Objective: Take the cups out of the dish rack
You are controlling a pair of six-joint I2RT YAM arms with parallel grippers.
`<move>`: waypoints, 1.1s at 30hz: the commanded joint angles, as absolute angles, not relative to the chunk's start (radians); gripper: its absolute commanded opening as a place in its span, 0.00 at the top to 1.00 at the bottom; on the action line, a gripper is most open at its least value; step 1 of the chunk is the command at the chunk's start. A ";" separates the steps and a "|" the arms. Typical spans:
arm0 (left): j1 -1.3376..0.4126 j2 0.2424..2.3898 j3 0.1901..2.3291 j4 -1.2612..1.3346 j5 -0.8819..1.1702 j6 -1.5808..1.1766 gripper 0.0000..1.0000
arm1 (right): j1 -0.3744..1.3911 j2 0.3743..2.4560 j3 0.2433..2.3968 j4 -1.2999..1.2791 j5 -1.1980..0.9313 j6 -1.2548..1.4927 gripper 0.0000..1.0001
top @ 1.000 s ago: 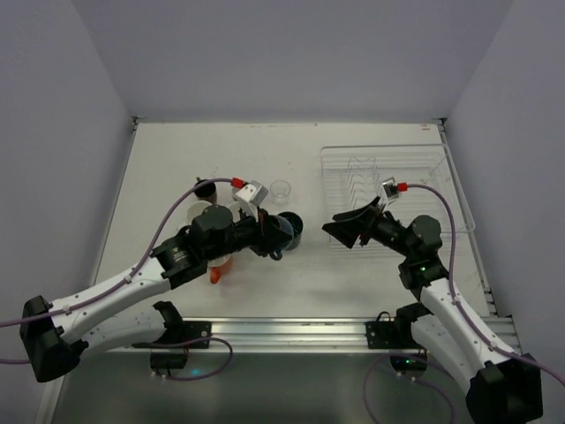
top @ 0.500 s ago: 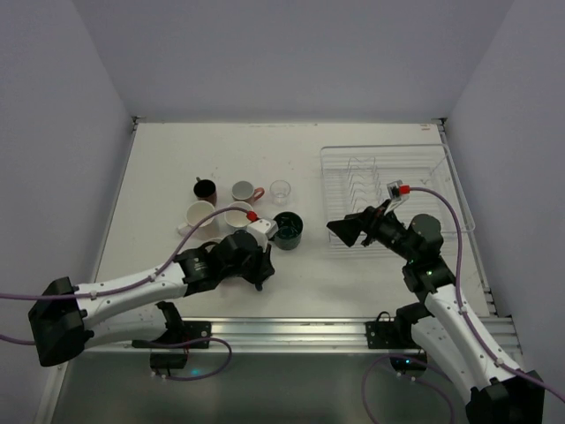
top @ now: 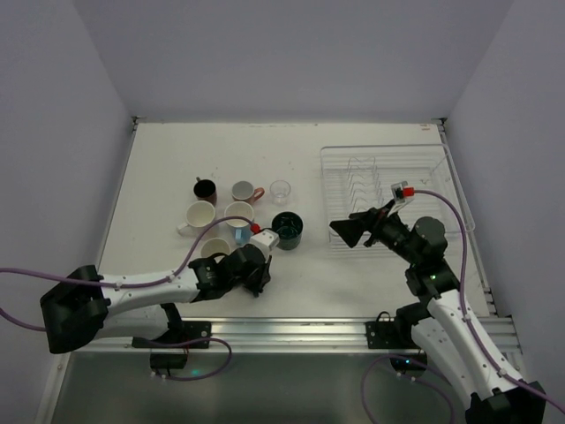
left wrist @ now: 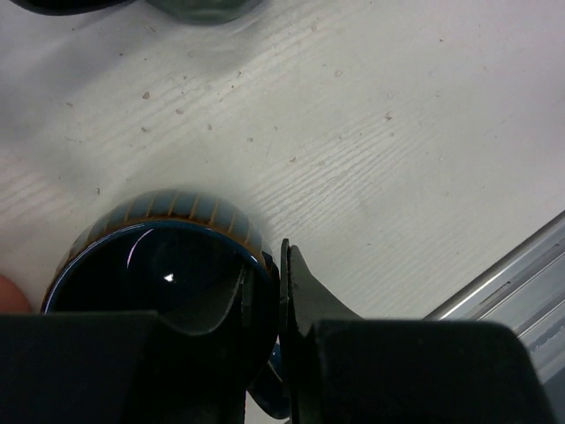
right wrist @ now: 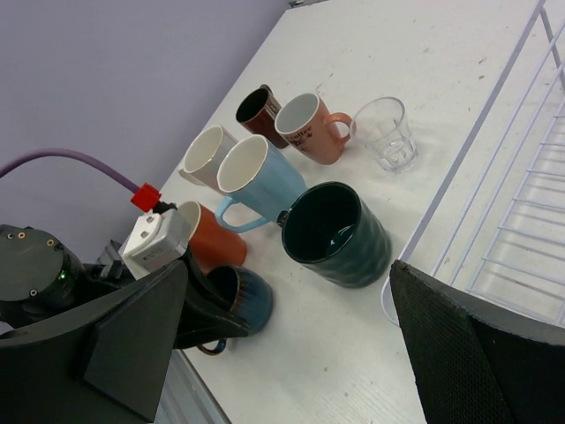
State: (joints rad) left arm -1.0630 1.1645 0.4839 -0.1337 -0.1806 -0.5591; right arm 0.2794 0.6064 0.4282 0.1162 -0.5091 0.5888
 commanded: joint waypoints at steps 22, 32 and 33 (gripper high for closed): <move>-1.080 0.953 1.052 -0.326 -0.330 -0.345 0.00 | 0.279 0.425 0.790 -0.218 -0.237 0.479 0.01; -1.080 0.851 1.439 -0.515 -0.528 -0.184 0.00 | 0.279 0.255 1.014 -0.362 0.010 0.430 0.01; -1.078 0.826 1.466 -0.511 -0.531 -0.166 0.00 | 0.279 0.235 1.022 -0.362 0.040 0.425 0.01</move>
State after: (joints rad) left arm -1.0760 0.8413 1.4040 -0.4149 -0.4572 -0.2604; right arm 0.2806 0.2581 0.9897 -0.2886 -0.1116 0.4660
